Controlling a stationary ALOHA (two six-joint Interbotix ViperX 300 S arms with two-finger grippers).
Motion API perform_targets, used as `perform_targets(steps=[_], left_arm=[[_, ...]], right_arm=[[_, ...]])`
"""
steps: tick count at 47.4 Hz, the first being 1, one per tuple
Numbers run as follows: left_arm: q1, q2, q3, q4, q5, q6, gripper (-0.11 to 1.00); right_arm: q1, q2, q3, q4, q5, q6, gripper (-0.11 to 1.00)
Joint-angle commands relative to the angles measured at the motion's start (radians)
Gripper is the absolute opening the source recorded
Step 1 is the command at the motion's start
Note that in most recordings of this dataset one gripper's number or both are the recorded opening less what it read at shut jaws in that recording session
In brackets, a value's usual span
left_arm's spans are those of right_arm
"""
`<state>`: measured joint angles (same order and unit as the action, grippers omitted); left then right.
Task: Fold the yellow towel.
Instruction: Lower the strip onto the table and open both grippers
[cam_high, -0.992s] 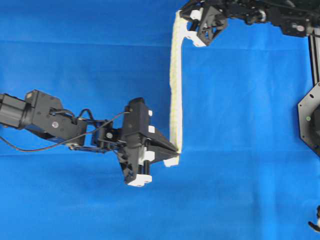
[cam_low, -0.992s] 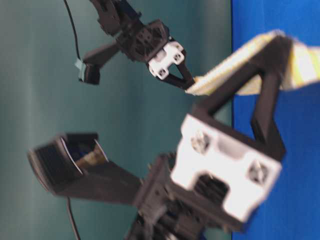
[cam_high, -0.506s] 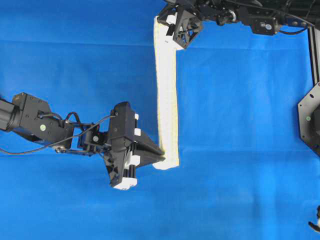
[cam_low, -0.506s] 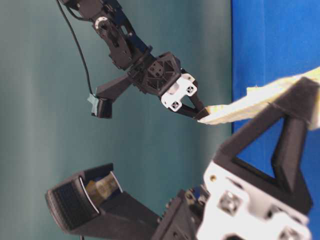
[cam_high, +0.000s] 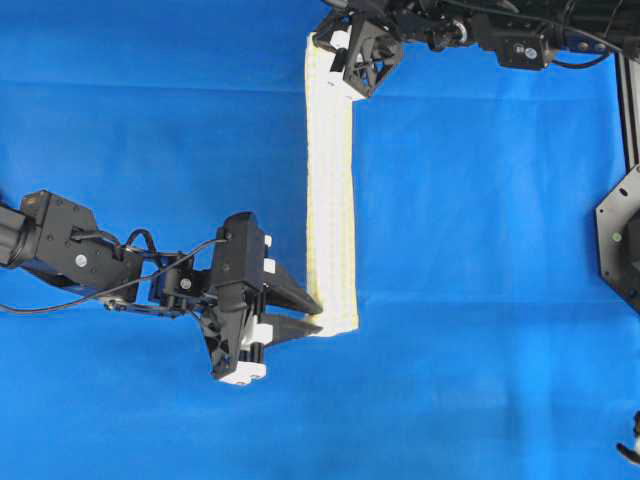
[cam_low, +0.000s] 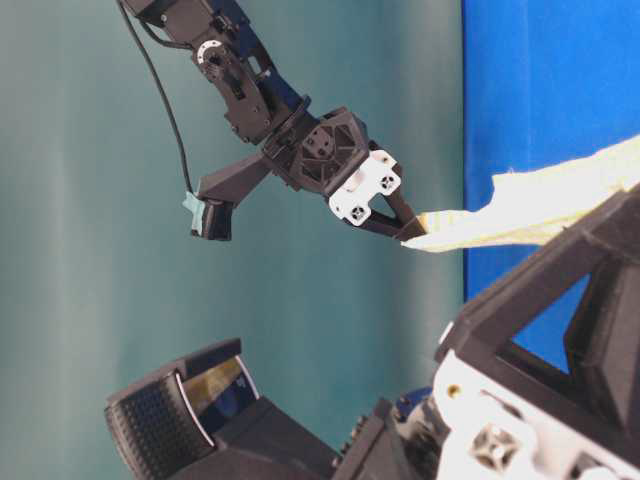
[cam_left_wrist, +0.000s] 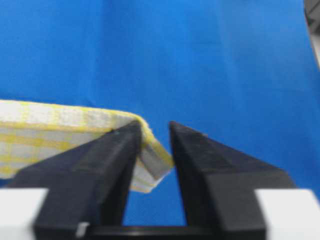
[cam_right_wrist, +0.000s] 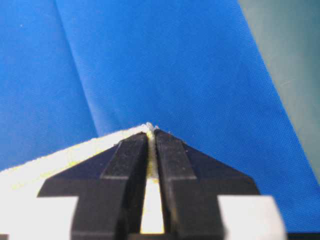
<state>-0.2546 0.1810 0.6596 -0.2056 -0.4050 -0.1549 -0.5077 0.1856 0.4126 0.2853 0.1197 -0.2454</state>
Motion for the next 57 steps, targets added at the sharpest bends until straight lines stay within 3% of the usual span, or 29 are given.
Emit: perform_targets(steps=[1,9,15,23,36,57], left_arm=[[-0.003,-0.035,-0.011,0.003,0.003,-0.002,0.36],[-0.002,-0.037,-0.011,0.003,0.028,0.000,0.81],[-0.002,-0.052,-0.008,0.003,0.049,0.000,0.80],[0.005,-0.120,0.012,0.003,0.118,0.003,0.77],[0.063,-0.245,0.103,0.009,0.190,0.012,0.76],[0.311,-0.457,0.321,0.020,0.187,0.018,0.76]], right_arm=[[0.002,-0.015,-0.021,-0.002,-0.008,0.002,0.19],[0.009,-0.015,-0.018,-0.003,-0.009,0.002,0.61],[0.011,-0.021,-0.015,-0.002,-0.003,0.002,0.73],[0.011,-0.074,0.018,-0.002,-0.002,0.002,0.73],[0.011,-0.255,0.166,-0.002,-0.008,0.014,0.73],[0.018,-0.560,0.451,0.023,-0.051,0.066,0.73]])
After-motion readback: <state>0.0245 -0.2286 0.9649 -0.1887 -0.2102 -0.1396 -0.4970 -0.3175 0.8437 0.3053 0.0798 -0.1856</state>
